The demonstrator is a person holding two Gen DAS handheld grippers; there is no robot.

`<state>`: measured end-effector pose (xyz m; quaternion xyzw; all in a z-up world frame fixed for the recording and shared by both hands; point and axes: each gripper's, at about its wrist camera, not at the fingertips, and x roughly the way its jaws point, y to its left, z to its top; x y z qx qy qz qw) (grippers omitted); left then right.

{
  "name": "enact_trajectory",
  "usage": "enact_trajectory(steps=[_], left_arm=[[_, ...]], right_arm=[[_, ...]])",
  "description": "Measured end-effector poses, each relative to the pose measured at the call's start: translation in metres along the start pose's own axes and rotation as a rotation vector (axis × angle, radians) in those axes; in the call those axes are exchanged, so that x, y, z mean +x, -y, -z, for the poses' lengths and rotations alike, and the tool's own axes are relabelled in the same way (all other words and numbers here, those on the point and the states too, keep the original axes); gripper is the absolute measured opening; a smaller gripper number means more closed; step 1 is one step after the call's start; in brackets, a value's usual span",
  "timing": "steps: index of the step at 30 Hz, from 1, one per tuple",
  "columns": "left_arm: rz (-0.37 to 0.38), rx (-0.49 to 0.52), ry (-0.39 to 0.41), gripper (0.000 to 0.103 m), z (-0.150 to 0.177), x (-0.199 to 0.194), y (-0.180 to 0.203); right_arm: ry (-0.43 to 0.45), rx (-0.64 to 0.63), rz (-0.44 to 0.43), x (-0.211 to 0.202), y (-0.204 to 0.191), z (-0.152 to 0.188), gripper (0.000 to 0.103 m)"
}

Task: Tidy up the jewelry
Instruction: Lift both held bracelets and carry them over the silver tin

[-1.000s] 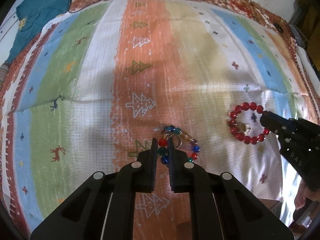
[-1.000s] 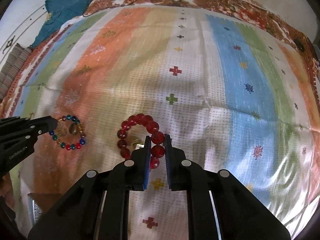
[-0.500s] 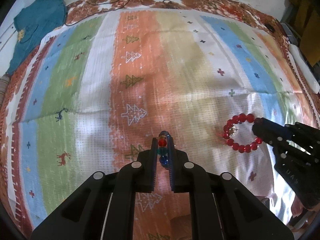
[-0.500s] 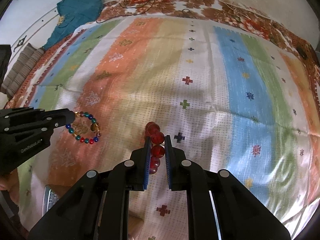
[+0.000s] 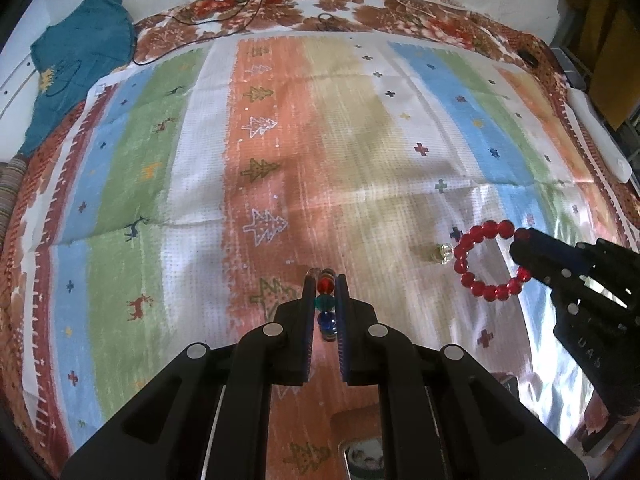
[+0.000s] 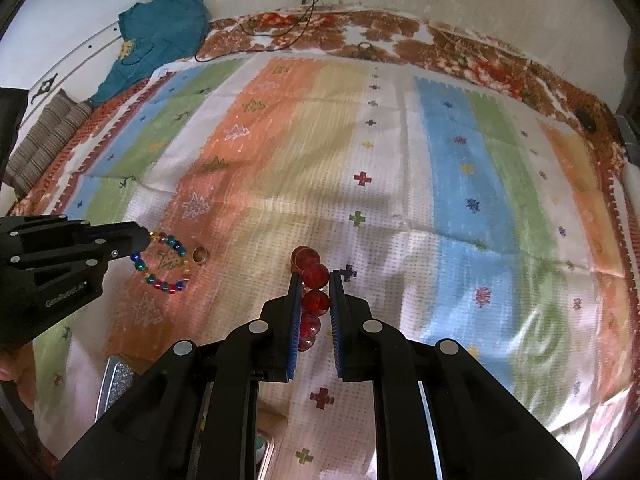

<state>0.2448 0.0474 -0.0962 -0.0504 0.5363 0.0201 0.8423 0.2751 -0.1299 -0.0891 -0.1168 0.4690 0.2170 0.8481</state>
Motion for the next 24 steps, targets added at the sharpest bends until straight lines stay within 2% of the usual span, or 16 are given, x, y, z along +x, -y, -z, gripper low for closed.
enact_trajectory(steps=[4, 24], left_arm=[[0.006, -0.008, 0.008, 0.009, 0.007, -0.013, 0.000], [0.053, 0.055, 0.064, 0.009, 0.036, -0.058, 0.033]], right_arm=[[0.028, -0.049, 0.031, -0.012, -0.007, 0.002, 0.014], [0.102, -0.046, 0.002, -0.061, -0.015, 0.024, 0.014]])
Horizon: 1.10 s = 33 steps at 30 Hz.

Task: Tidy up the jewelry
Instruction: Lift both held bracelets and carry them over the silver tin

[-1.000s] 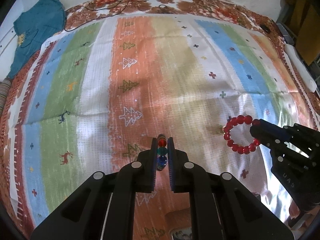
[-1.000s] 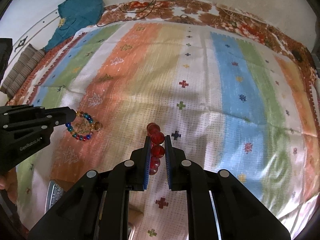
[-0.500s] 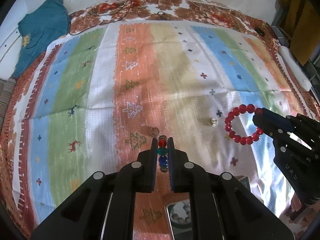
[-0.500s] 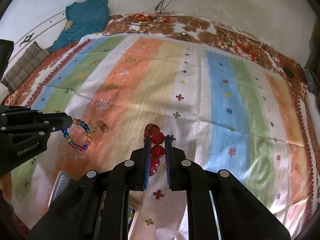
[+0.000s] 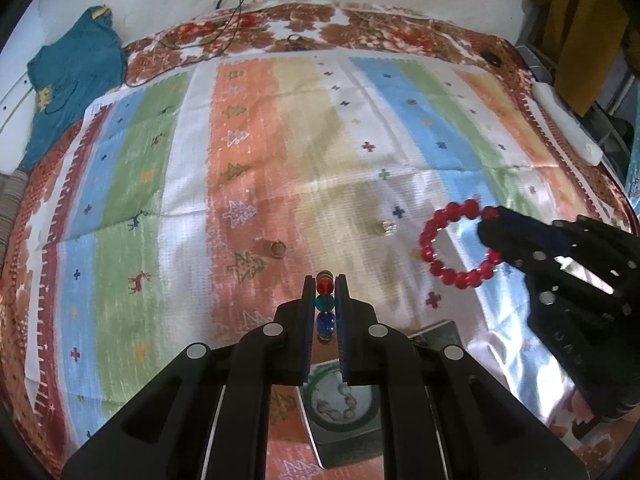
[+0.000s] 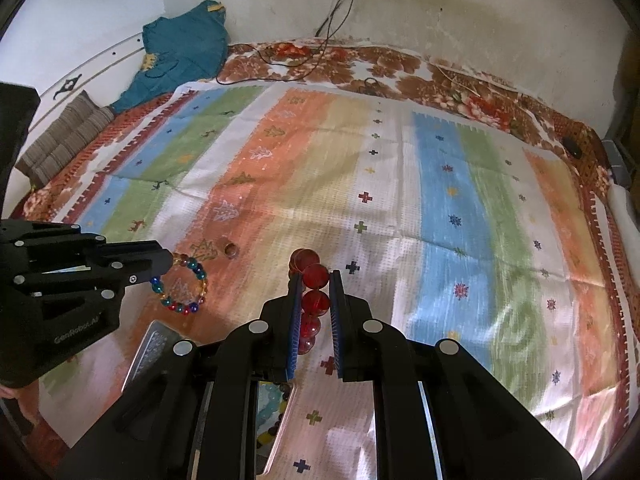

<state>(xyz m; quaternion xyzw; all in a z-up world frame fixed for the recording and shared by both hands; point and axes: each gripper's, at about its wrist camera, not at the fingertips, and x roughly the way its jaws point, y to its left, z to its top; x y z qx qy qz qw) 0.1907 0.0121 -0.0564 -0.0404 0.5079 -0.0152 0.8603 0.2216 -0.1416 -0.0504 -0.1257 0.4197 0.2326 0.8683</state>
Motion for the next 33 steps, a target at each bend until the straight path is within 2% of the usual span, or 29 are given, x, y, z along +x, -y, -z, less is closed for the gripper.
enact_trajectory(steps=[17, 33], left_arm=[[0.034, 0.014, 0.068, 0.009, 0.019, -0.041, 0.013], [0.043, 0.035, 0.087, 0.009, 0.043, -0.062, 0.023]], right_arm=[[0.043, -0.004, -0.027, -0.028, -0.010, 0.012, 0.014], [0.078, -0.003, -0.053, -0.052, -0.019, 0.022, 0.014]])
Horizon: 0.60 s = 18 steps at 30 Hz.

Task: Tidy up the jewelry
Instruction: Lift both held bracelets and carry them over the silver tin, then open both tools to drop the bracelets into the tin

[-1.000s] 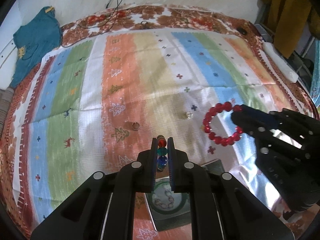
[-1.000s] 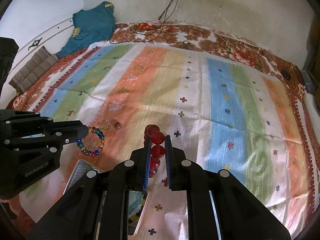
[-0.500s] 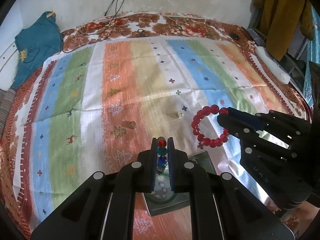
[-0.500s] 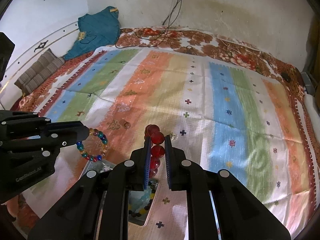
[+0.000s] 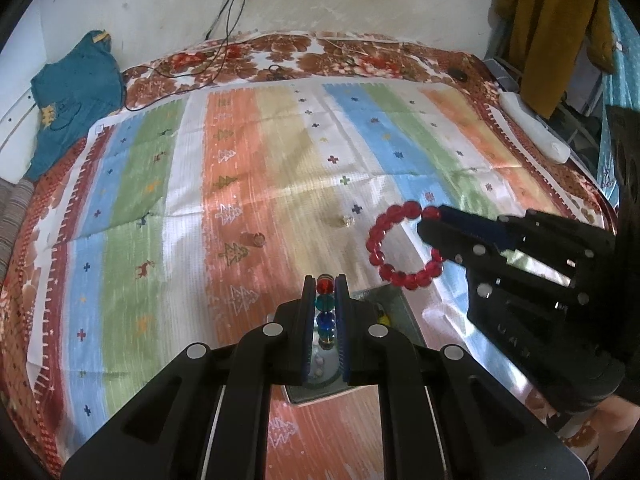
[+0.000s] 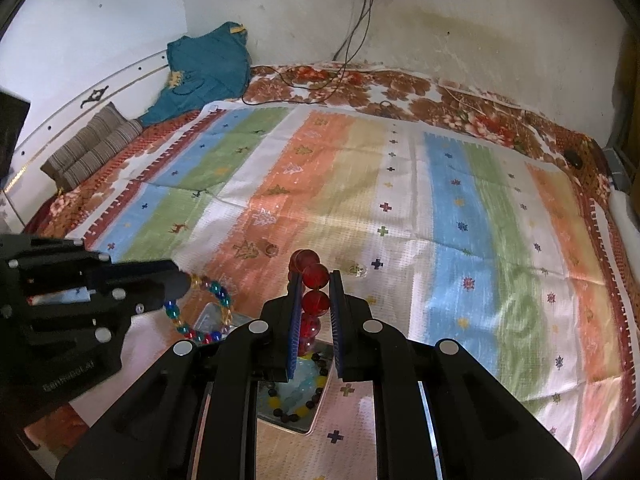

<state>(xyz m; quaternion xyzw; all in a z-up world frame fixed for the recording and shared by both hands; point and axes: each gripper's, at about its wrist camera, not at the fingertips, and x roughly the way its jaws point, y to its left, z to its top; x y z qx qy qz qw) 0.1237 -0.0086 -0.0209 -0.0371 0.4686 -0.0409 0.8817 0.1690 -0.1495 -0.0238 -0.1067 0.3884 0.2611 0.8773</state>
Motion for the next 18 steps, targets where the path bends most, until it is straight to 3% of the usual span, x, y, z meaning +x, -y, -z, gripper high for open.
enact_trajectory(steps=[18], left_arm=[[-0.003, 0.009, -0.011, 0.009, 0.015, -0.006, 0.005]], right_arm=[[-0.010, 0.004, -0.037, -0.017, -0.008, 0.020, 0.014]])
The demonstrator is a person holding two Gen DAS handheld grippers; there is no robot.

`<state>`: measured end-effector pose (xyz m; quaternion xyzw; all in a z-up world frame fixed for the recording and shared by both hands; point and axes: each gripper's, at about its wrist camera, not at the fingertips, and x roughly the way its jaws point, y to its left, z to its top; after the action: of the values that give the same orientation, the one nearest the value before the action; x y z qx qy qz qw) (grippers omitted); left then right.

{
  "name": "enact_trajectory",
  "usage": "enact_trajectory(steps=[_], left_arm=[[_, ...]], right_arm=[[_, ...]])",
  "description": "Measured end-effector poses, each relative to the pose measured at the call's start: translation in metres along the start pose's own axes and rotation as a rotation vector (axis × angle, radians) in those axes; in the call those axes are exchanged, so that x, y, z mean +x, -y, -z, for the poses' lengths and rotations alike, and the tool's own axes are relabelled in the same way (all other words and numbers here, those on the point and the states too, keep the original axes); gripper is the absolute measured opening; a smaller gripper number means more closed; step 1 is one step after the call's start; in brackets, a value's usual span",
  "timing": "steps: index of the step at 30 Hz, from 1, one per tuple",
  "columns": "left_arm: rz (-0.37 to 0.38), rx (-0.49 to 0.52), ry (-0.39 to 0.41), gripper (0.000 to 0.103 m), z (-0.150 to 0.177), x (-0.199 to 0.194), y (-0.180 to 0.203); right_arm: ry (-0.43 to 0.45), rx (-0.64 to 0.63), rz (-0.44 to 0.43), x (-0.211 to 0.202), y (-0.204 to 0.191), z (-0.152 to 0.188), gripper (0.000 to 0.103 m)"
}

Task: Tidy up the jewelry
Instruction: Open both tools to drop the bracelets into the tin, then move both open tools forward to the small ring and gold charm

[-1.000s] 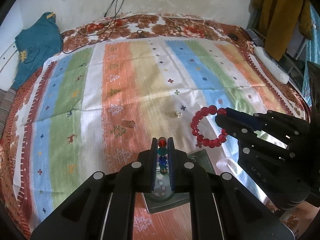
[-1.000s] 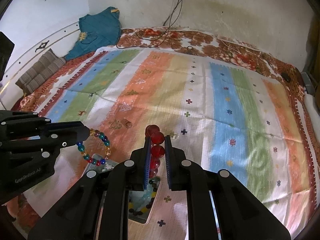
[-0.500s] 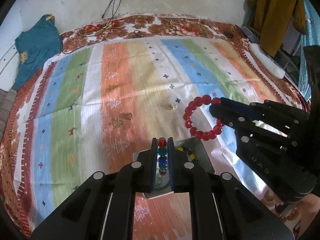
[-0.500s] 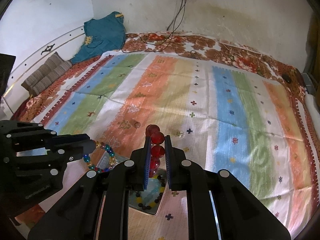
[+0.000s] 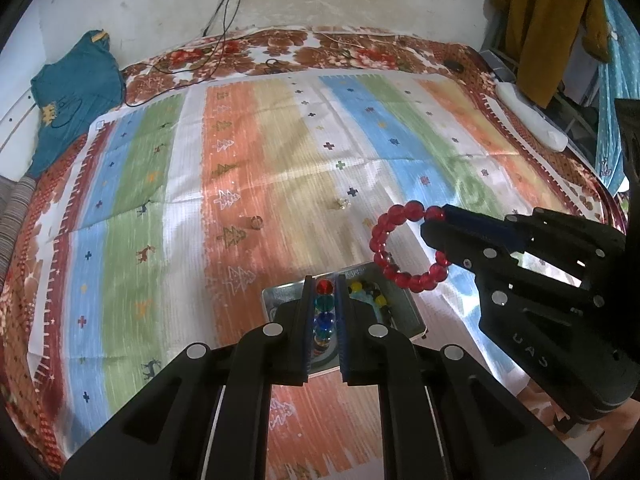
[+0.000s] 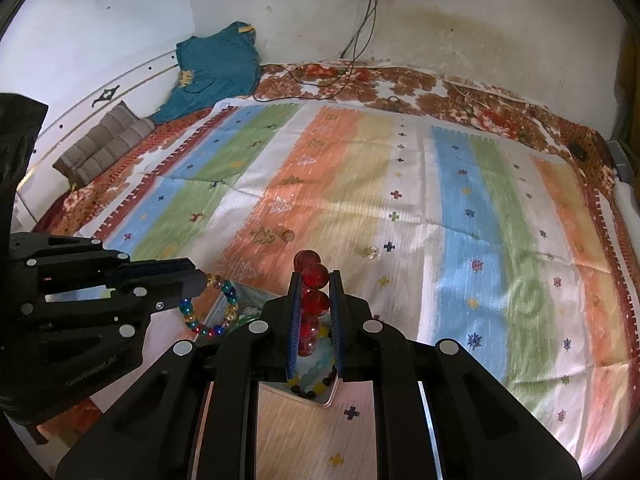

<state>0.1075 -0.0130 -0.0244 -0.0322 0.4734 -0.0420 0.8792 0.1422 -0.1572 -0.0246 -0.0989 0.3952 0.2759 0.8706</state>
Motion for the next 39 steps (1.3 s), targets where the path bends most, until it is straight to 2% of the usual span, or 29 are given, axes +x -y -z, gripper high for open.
enact_trajectory(steps=[2, 5, 7, 9, 12, 17, 20, 25, 29, 37, 39], left_arm=[[0.014, -0.020, -0.005, 0.009, 0.002, -0.001, -0.001], [-0.010, -0.054, -0.016, 0.012, 0.005, -0.001, -0.005], [-0.021, -0.072, -0.023, 0.020, 0.006, 0.000, -0.009], [-0.037, -0.088, -0.018, 0.021, 0.006, -0.001, -0.014], [-0.042, -0.118, -0.022, 0.022, 0.004, 0.001, -0.022], [-0.052, -0.131, -0.031, 0.033, 0.002, 0.006, -0.028], [-0.062, -0.136, -0.042, 0.038, 0.001, 0.012, -0.031], [-0.078, -0.151, -0.054, 0.039, -0.003, 0.019, -0.039], [-0.081, -0.157, -0.048, 0.046, -0.007, 0.022, -0.041], [-0.110, -0.120, -0.059, 0.049, -0.015, 0.040, -0.043], [-0.117, -0.119, -0.058, 0.050, -0.017, 0.044, -0.046]], right_arm=[[-0.004, 0.005, -0.004, 0.000, 0.000, 0.004, 0.014], [-0.002, 0.015, 0.002, -0.003, 0.002, 0.007, 0.015], [0.005, 0.023, 0.013, -0.006, 0.004, 0.007, 0.018], [0.006, 0.037, 0.018, -0.006, 0.008, 0.007, 0.031], [-0.011, 0.053, 0.027, 0.000, 0.014, 0.007, 0.031], [-0.038, 0.065, 0.038, 0.011, 0.022, 0.006, 0.031], [-0.049, 0.070, 0.045, 0.016, 0.024, 0.004, 0.035], [-0.068, 0.064, 0.051, 0.026, 0.026, 0.001, 0.038], [-0.082, 0.060, 0.057, 0.034, 0.028, -0.001, 0.041], [-0.088, 0.054, 0.055, 0.044, 0.029, -0.011, 0.043], [-0.090, 0.054, 0.059, 0.047, 0.030, -0.012, 0.047]])
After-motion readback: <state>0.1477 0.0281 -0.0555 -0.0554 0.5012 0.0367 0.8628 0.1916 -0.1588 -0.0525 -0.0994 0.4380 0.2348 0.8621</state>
